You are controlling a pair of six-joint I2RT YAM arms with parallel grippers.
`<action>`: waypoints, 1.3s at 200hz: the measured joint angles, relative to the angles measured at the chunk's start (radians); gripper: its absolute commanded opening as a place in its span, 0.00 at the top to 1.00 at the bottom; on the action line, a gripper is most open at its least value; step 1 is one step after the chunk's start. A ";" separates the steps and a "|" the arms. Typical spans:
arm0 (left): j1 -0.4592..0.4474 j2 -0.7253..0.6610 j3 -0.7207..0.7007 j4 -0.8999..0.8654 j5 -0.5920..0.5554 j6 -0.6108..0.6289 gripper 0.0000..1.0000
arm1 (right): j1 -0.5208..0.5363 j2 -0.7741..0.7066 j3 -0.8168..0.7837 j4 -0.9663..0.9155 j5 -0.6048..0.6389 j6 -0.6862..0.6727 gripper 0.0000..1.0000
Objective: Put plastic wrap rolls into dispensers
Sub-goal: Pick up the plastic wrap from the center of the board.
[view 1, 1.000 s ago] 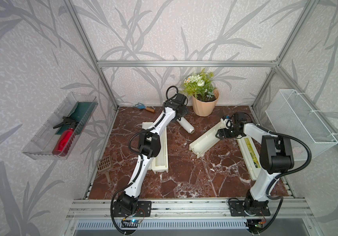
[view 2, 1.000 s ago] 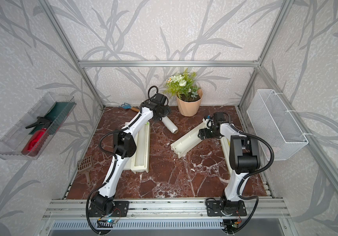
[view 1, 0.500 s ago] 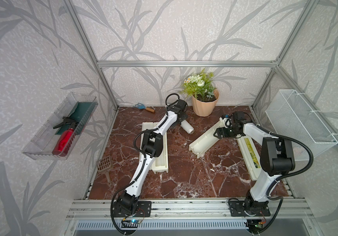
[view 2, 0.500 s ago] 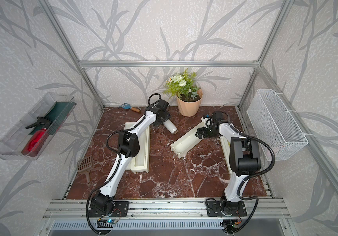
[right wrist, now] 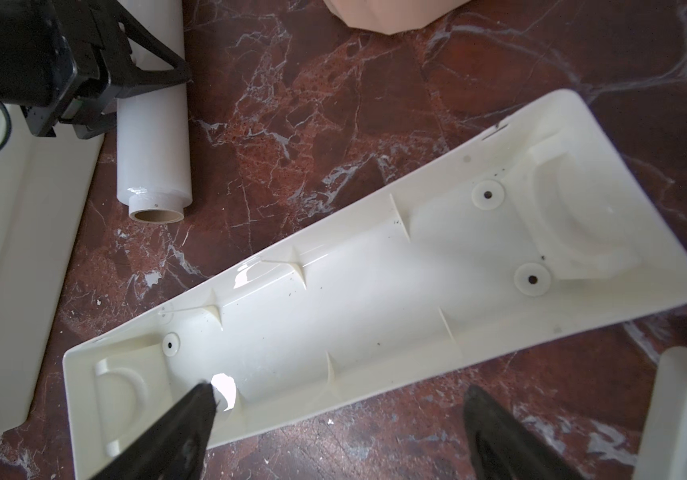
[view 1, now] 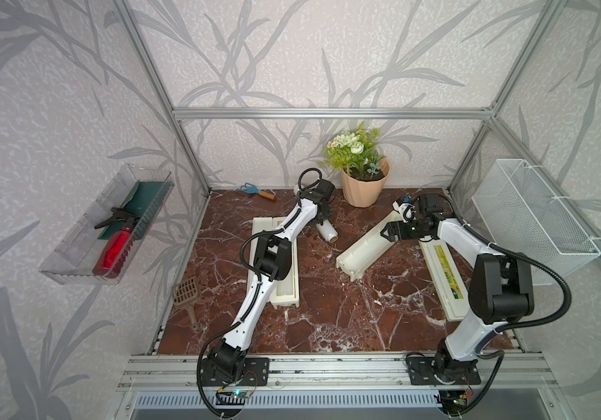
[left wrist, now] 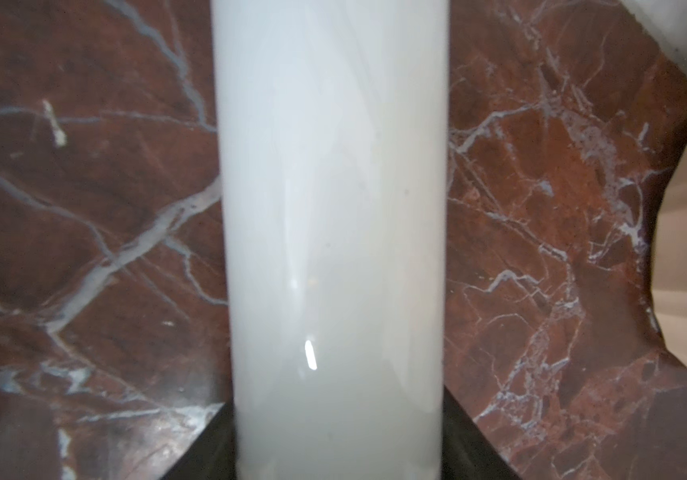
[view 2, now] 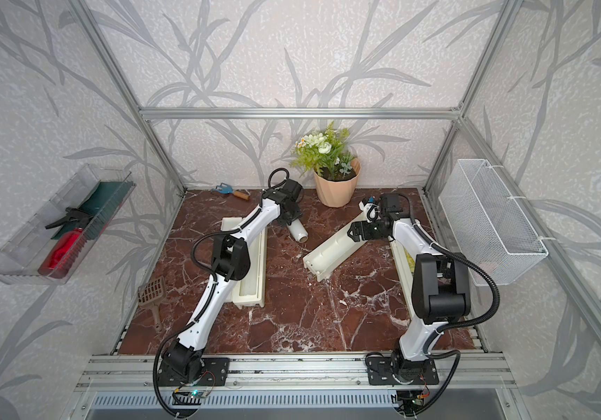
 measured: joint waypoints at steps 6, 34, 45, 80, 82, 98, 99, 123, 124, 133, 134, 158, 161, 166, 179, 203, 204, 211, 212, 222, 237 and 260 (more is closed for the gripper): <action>0.000 -0.007 -0.014 0.006 0.003 0.002 0.53 | 0.000 -0.005 -0.004 0.000 0.001 0.000 0.07; 0.001 -0.052 -0.097 0.037 0.011 0.020 0.81 | 0.000 -0.039 -0.022 -0.002 0.006 0.001 0.07; 0.001 -0.077 -0.142 0.051 0.016 0.026 0.83 | 0.000 -0.052 -0.027 -0.003 0.006 0.002 0.07; 0.001 -0.172 -0.305 0.083 0.030 0.047 0.90 | -0.003 -0.084 -0.053 -0.002 0.006 0.005 0.07; 0.001 -0.177 -0.314 0.084 0.030 0.050 0.91 | -0.003 -0.084 -0.056 -0.002 0.006 0.006 0.07; 0.000 -0.216 -0.377 0.088 0.032 0.071 0.92 | -0.006 -0.093 -0.073 -0.002 0.006 0.008 0.07; 0.000 -0.220 -0.383 0.089 0.032 0.072 0.92 | -0.006 -0.094 -0.074 -0.002 0.006 0.008 0.07; -0.002 -0.282 -0.467 0.088 0.032 0.119 0.96 | -0.011 -0.110 -0.100 -0.002 0.006 0.021 0.07; -0.002 -0.284 -0.468 0.089 0.032 0.121 0.96 | -0.011 -0.110 -0.100 -0.002 0.006 0.021 0.07; -0.005 -0.308 -0.494 0.089 0.032 0.143 0.97 | -0.012 -0.115 -0.106 -0.001 0.006 0.025 0.07; -0.006 -0.311 -0.498 0.089 0.032 0.145 0.97 | -0.013 -0.116 -0.107 -0.001 0.006 0.026 0.08; -0.022 -0.382 -0.578 0.103 0.032 0.198 0.98 | -0.018 -0.127 -0.112 0.000 0.006 0.030 0.07; -0.026 -0.395 -0.591 0.105 0.032 0.206 0.98 | -0.020 -0.128 -0.113 0.001 0.006 0.030 0.07; -0.031 -0.413 -0.610 0.110 0.032 0.219 0.98 | -0.023 -0.130 -0.114 0.001 0.006 0.031 0.07; -0.045 -0.464 -0.661 0.124 0.028 0.246 0.99 | -0.033 -0.138 -0.118 0.001 0.006 0.035 0.07; -0.066 -0.572 -0.767 0.163 0.021 0.299 1.00 | -0.064 -0.144 -0.123 0.001 0.006 0.045 0.07; -0.066 -0.575 -0.770 0.164 0.021 0.300 1.00 | -0.065 -0.144 -0.123 0.001 0.006 0.045 0.07; -0.071 -0.612 -0.809 0.182 0.022 0.312 1.00 | -0.075 -0.144 -0.124 0.002 0.006 0.049 0.07; -0.073 -0.621 -0.817 0.184 0.023 0.317 1.00 | -0.077 -0.144 -0.124 0.003 0.005 0.050 0.07; -0.079 -0.673 -0.872 0.208 0.024 0.334 1.00 | -0.090 -0.144 -0.129 0.008 0.003 0.057 0.07; -0.083 -0.755 -0.958 0.242 0.030 0.372 1.00 | -0.110 -0.144 -0.140 0.021 -0.006 0.074 0.07; -0.089 -0.861 -1.061 0.277 0.053 0.445 1.00 | -0.138 -0.143 -0.153 0.042 -0.031 0.105 0.07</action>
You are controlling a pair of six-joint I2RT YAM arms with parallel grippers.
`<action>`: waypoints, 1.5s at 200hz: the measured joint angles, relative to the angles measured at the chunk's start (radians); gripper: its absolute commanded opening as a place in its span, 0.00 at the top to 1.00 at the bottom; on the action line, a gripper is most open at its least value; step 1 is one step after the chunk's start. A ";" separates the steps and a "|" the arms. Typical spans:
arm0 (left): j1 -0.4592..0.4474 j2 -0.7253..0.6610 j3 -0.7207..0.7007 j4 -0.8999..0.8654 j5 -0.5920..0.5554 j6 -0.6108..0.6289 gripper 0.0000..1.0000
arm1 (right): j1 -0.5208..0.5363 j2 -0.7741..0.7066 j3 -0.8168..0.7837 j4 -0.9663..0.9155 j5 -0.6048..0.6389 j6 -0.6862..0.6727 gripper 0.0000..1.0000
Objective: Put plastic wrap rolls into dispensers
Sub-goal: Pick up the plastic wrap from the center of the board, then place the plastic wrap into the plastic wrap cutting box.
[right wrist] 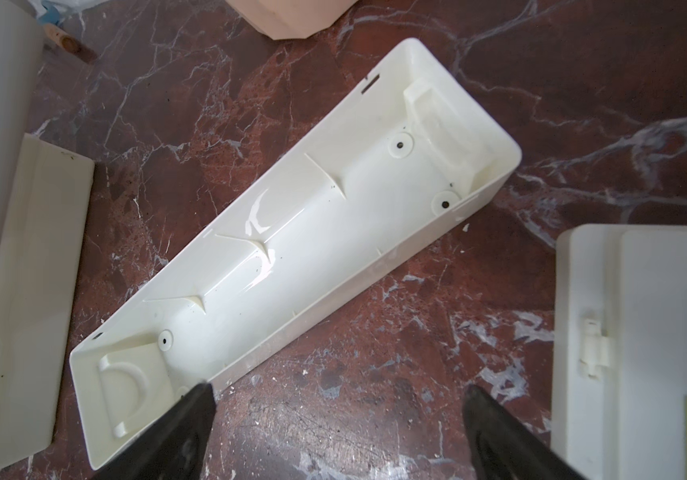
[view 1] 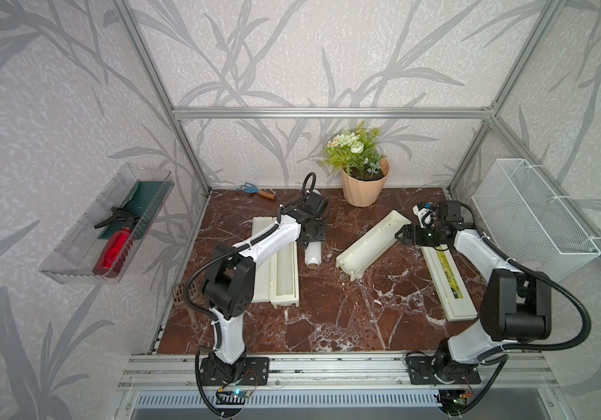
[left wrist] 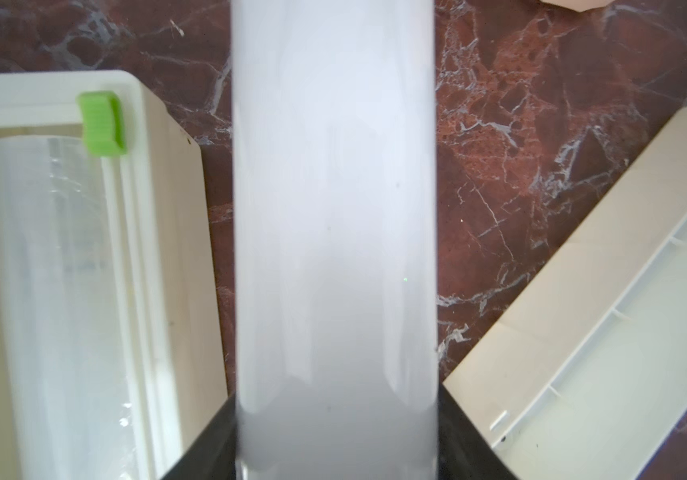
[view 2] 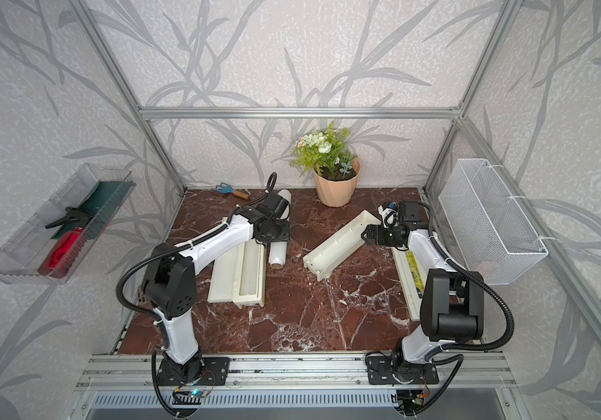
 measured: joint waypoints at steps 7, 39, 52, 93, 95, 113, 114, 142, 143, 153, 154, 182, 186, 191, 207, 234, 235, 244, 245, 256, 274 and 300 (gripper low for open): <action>-0.002 -0.023 -0.019 0.004 0.008 0.026 1.00 | -0.008 0.001 -0.001 0.008 -0.008 0.008 0.07; -0.025 -0.064 -0.046 0.017 0.063 0.151 1.00 | -0.035 0.008 0.000 0.032 -0.023 0.030 0.07; -0.048 -0.064 -0.046 0.027 0.088 0.201 1.00 | -0.044 0.011 0.004 0.032 -0.023 0.030 0.07; -0.131 -0.058 -0.042 0.057 0.170 0.338 1.00 | -0.071 0.014 0.015 0.030 -0.023 0.031 0.07; -0.135 -0.057 -0.040 0.057 0.174 0.343 1.00 | -0.072 0.014 0.015 0.030 -0.023 0.031 0.07; -0.164 -0.040 -0.018 0.073 0.203 0.380 1.00 | -0.084 0.012 0.013 0.030 -0.023 0.033 0.07; -0.164 -0.039 -0.016 0.074 0.204 0.381 1.00 | -0.084 0.011 0.013 0.030 -0.023 0.033 0.07; -0.184 0.010 0.034 0.129 0.250 0.415 1.00 | -0.095 -0.004 0.002 0.030 -0.023 0.034 0.07; -0.184 0.011 0.036 0.129 0.250 0.417 1.00 | -0.096 -0.004 0.002 0.030 -0.023 0.034 0.07; -0.186 0.043 0.067 0.146 0.268 0.427 1.00 | -0.101 -0.008 -0.002 0.030 -0.023 0.035 0.07; -0.186 0.046 0.069 0.146 0.269 0.428 1.00 | -0.101 -0.009 -0.002 0.030 -0.023 0.035 0.07; -0.193 0.150 0.155 0.203 0.288 0.458 1.00 | -0.111 -0.018 -0.012 0.030 -0.029 0.043 0.07; -0.194 0.159 0.158 0.214 0.288 0.462 1.00 | -0.112 -0.020 -0.014 0.030 -0.031 0.045 0.07; -0.194 0.172 0.162 0.226 0.289 0.465 1.00 | -0.114 -0.024 -0.018 0.030 -0.032 0.047 0.07; -0.194 0.214 0.179 0.244 0.289 0.481 1.00 | -0.116 -0.044 -0.032 0.029 -0.034 0.052 0.07; -0.197 0.279 0.235 0.251 0.290 0.496 1.00 | -0.116 -0.079 -0.049 0.020 -0.034 0.052 0.07; -0.198 0.282 0.237 0.251 0.290 0.496 1.00 | -0.116 -0.080 -0.049 0.019 -0.034 0.052 0.08; -0.200 0.294 0.251 0.256 0.290 0.496 1.00 | -0.116 -0.083 -0.050 0.018 -0.034 0.052 0.08; -0.200 0.297 0.253 0.257 0.290 0.496 1.00 | -0.116 -0.084 -0.049 0.018 -0.034 0.052 0.07; -0.204 0.311 0.270 0.265 0.290 0.496 1.00 | -0.116 -0.085 -0.050 0.016 -0.034 0.051 0.07; -0.213 0.322 0.290 0.275 0.290 0.496 1.00 | -0.117 -0.085 -0.053 0.015 -0.033 0.051 0.07; -0.225 0.323 0.317 0.278 0.286 0.496 1.00 | -0.118 -0.085 -0.056 0.013 -0.033 0.051 0.07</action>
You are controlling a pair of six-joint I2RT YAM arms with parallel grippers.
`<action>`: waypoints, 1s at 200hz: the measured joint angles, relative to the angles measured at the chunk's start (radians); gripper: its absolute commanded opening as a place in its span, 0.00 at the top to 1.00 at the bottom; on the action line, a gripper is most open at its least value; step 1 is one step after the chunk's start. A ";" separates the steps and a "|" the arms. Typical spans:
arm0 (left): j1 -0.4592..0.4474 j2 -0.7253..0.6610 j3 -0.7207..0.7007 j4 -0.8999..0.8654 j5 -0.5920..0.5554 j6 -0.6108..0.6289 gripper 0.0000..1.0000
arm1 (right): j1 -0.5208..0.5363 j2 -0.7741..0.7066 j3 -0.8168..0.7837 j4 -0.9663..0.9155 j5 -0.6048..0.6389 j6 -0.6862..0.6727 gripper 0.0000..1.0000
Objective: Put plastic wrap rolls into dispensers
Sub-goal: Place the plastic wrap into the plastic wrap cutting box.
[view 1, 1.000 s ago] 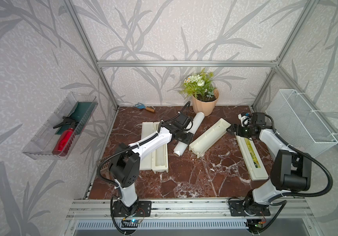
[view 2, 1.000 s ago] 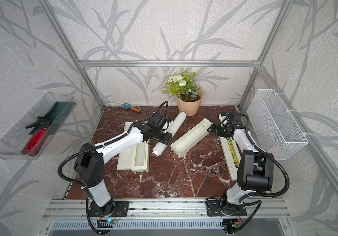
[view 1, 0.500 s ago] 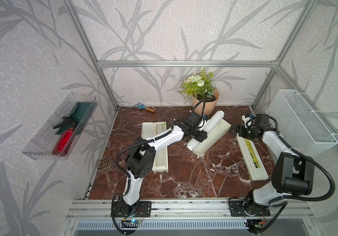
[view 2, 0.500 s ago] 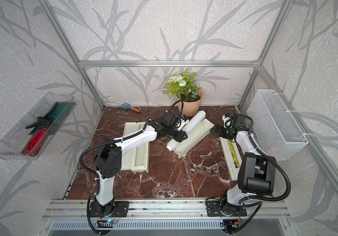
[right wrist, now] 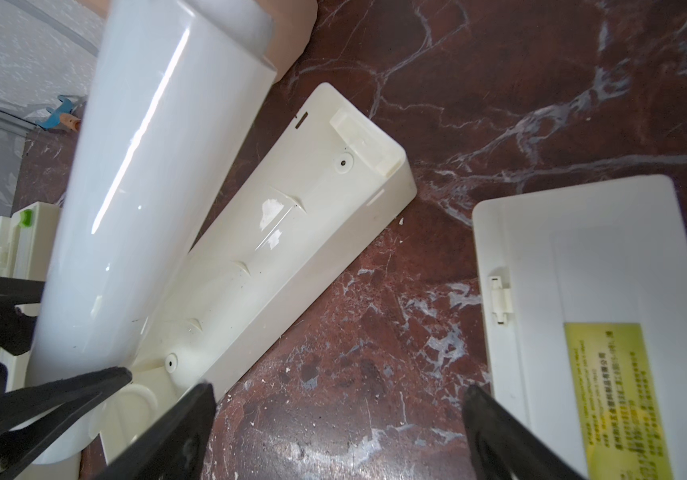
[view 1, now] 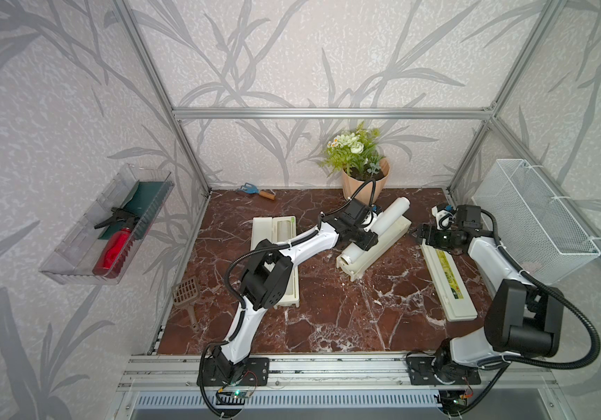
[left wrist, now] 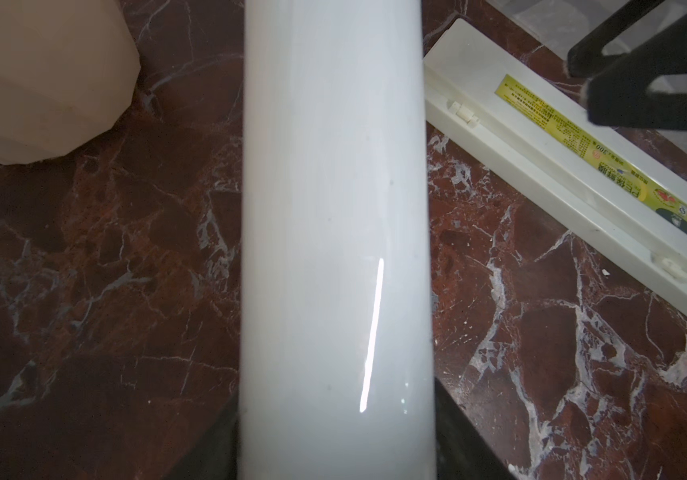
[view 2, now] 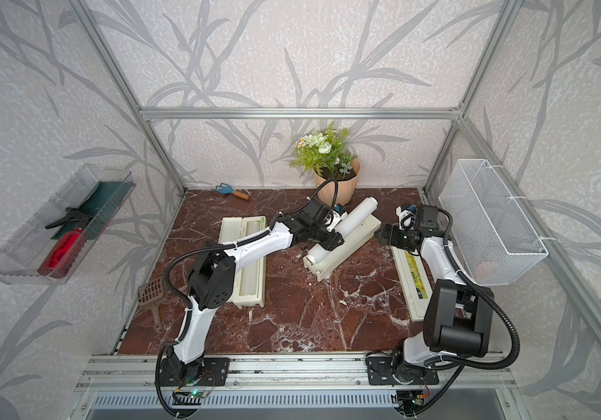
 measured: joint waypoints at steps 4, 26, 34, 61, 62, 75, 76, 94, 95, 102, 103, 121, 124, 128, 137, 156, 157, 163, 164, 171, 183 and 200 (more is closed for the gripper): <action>-0.001 0.000 0.003 0.001 -0.002 0.000 1.00 | 0.000 0.000 0.000 0.000 0.000 0.000 0.08; -0.006 0.006 0.019 0.004 -0.011 0.001 1.00 | 0.000 0.000 0.000 0.001 0.000 0.000 0.07; -0.009 0.013 0.021 0.010 -0.019 0.002 1.00 | 0.000 0.001 0.000 0.002 -0.001 0.001 0.08; -0.016 0.061 0.023 0.028 -0.032 0.005 1.00 | 0.000 0.004 0.000 0.003 -0.001 0.002 0.08; -0.016 0.063 0.023 0.028 -0.032 0.005 1.00 | 0.000 0.005 0.000 0.003 -0.001 0.002 0.08; -0.017 0.093 0.023 0.028 -0.041 0.004 1.00 | 0.000 0.007 0.000 0.003 0.000 0.002 0.08; -0.017 0.094 0.023 0.028 -0.042 0.004 1.00 | 0.000 0.007 0.000 0.003 0.000 0.001 0.07; -0.019 0.120 0.012 0.028 -0.049 0.002 1.00 | 0.000 0.007 0.000 0.003 0.001 0.001 0.08; -0.020 0.121 0.011 0.027 -0.049 0.002 1.00 | 0.000 0.007 0.000 0.003 0.001 0.001 0.08; -0.021 0.126 0.008 0.027 -0.050 0.003 1.00 | 0.000 0.007 0.000 0.003 0.003 0.000 0.08; -0.022 0.126 0.007 0.027 -0.051 0.002 1.00 | 0.000 0.007 0.000 0.003 0.003 0.000 0.08; -0.025 0.127 0.003 0.026 -0.056 0.002 1.00 | -0.003 0.007 0.000 0.003 0.006 0.000 0.07; -0.025 0.127 0.003 0.027 -0.056 0.002 1.00 | -0.004 0.007 0.000 0.003 0.009 0.000 0.07; -0.026 0.127 0.003 0.027 -0.058 0.002 1.00 | -0.004 0.007 0.000 0.002 0.012 0.000 0.07; -0.027 0.127 0.004 0.027 -0.061 0.003 1.00 | -0.006 0.007 0.000 0.001 0.021 -0.001 0.05; -0.027 0.127 0.004 0.011 -0.072 0.005 1.00 | -0.009 0.007 0.002 -0.006 0.057 -0.015 0.01; -0.027 0.127 0.004 0.009 -0.072 0.005 1.00 | -0.009 0.007 0.002 -0.007 0.060 -0.017 0.00; -0.027 0.127 0.004 0.001 -0.075 0.008 0.99 | -0.011 0.007 0.002 -0.010 0.074 -0.024 0.01; -0.027 0.127 0.004 0.000 -0.075 0.009 0.98 | -0.011 0.007 0.002 -0.010 0.077 -0.026 0.01; -0.027 0.127 0.004 -0.010 -0.079 0.011 0.94 | -0.014 0.007 0.002 -0.014 0.097 -0.036 0.01; -0.028 0.127 0.005 -0.026 -0.086 0.016 0.82 | -0.021 0.007 0.002 -0.021 0.139 -0.055 0.01; -0.028 0.127 0.009 -0.046 -0.092 0.018 0.72 | -0.032 0.007 0.002 -0.026 0.200 -0.073 0.01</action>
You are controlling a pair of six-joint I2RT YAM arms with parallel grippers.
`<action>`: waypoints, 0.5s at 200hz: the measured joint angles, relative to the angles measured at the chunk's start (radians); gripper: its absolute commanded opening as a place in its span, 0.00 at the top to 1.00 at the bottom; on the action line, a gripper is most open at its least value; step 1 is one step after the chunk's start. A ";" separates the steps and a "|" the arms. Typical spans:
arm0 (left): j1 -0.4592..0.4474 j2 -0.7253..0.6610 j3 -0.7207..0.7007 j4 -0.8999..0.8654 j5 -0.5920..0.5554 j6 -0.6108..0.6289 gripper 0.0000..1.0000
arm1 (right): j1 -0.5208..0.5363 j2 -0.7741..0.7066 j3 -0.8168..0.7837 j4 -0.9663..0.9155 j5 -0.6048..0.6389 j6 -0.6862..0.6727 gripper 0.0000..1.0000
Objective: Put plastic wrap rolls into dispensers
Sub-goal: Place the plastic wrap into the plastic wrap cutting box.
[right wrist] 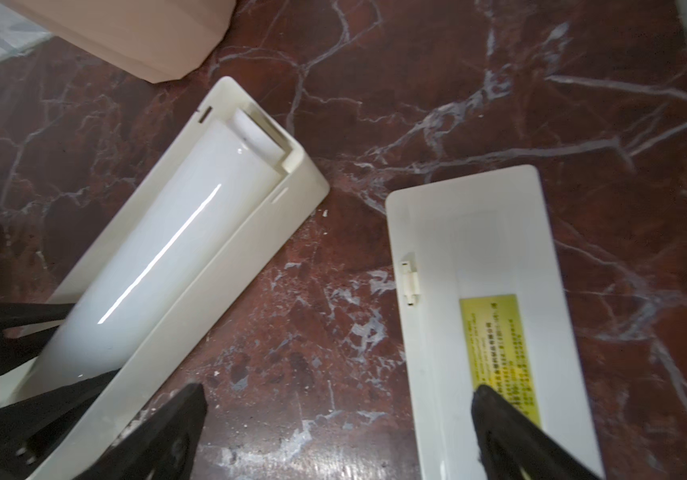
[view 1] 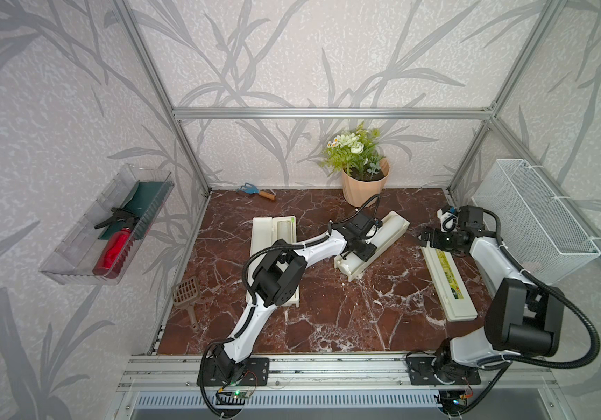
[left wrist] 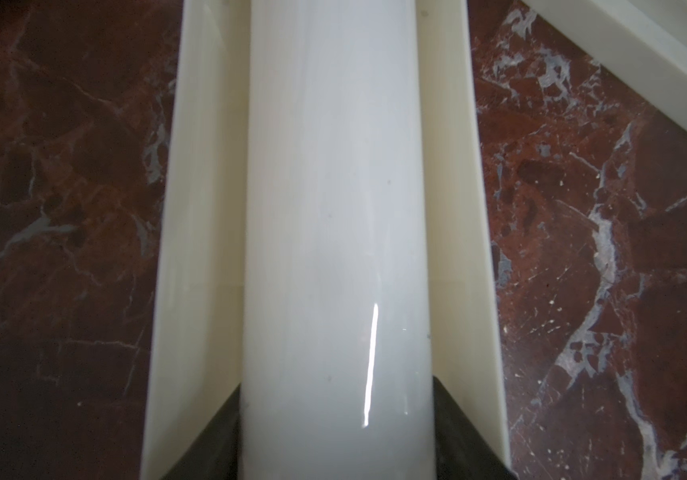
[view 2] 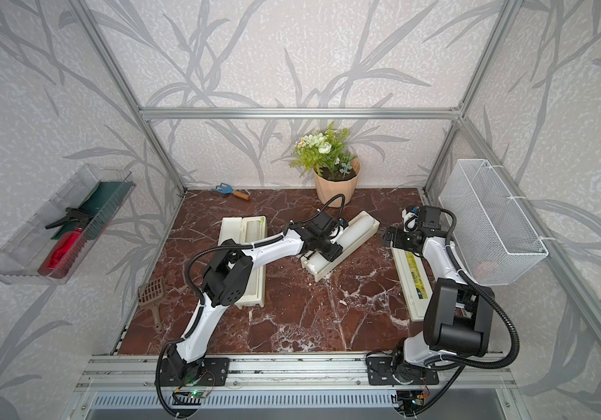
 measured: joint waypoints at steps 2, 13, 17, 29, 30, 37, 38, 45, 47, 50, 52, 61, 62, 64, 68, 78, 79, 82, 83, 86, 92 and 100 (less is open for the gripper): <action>0.000 0.000 0.001 -0.002 -0.001 0.000 0.71 | -0.002 0.000 0.000 -0.001 0.007 -0.002 0.01; 0.000 0.000 0.005 -0.012 -0.002 0.000 0.62 | -0.011 0.000 0.000 -0.006 0.040 -0.010 0.01; 0.000 0.000 0.007 -0.016 -0.002 0.000 0.60 | -0.013 0.000 0.000 -0.008 0.053 -0.014 0.01; 0.000 0.000 0.014 -0.027 -0.002 -0.001 0.52 | -0.019 0.002 0.000 -0.015 0.085 -0.024 0.01; 0.000 0.000 0.015 -0.029 -0.002 -0.001 0.52 | -0.020 0.003 0.000 -0.016 0.089 -0.026 0.01; 0.000 0.000 0.020 -0.034 -0.001 -0.002 0.48 | -0.023 0.007 0.001 -0.021 0.106 -0.034 0.01; 0.000 0.000 0.021 -0.035 -0.001 -0.002 0.48 | -0.024 0.008 0.002 -0.023 0.109 -0.035 0.01; 0.000 0.000 0.026 -0.039 0.000 -0.002 0.44 | -0.027 0.016 0.003 -0.029 0.122 -0.041 0.01; 0.000 0.000 0.027 -0.041 0.000 -0.002 0.43 | -0.028 0.018 0.003 -0.032 0.127 -0.042 0.01; 0.000 0.000 0.031 -0.042 0.001 -0.002 0.42 | -0.029 0.024 0.004 -0.035 0.134 -0.046 0.01; 0.000 0.000 0.033 -0.043 0.002 -0.002 0.41 | -0.029 0.027 0.004 -0.036 0.136 -0.048 0.01; 0.000 0.000 0.039 -0.044 0.003 -0.001 0.34 | -0.033 0.044 0.004 -0.043 0.150 -0.058 0.01; 0.000 0.000 0.040 -0.045 0.003 0.000 0.33 | -0.033 0.047 0.004 -0.045 0.153 -0.060 0.01; 0.000 0.000 0.041 -0.044 0.003 -0.003 0.33 | -0.034 0.051 0.004 -0.047 0.155 -0.061 0.01; 0.000 0.000 0.045 -0.043 0.005 0.001 0.32 | -0.034 0.059 0.004 -0.050 0.158 -0.064 0.01; 0.000 0.000 0.063 -0.035 0.010 -0.003 0.26 | -0.037 0.080 0.004 -0.059 0.169 -0.075 0.01; 0.000 0.000 0.064 -0.035 0.010 -0.004 0.26 | -0.038 0.083 0.004 -0.059 0.171 -0.077 0.01; 0.000 -0.001 0.070 -0.033 0.011 0.003 0.26 | -0.038 0.090 0.004 -0.060 0.174 -0.079 0.01; 0.000 -0.001 0.073 -0.032 0.012 -0.001 0.25 | -0.038 0.092 0.004 -0.060 0.175 -0.080 0.01; 0.000 -0.001 0.078 -0.029 0.012 -0.002 0.24 | -0.038 0.097 0.005 -0.062 0.177 -0.083 0.01; 0.000 -0.003 0.089 -0.026 0.016 0.000 0.21 | -0.039 0.112 0.007 -0.066 0.181 -0.089 0.01; 0.000 -0.009 0.099 -0.021 0.021 0.002 0.20 | -0.040 0.131 0.010 -0.072 0.187 -0.096 0.01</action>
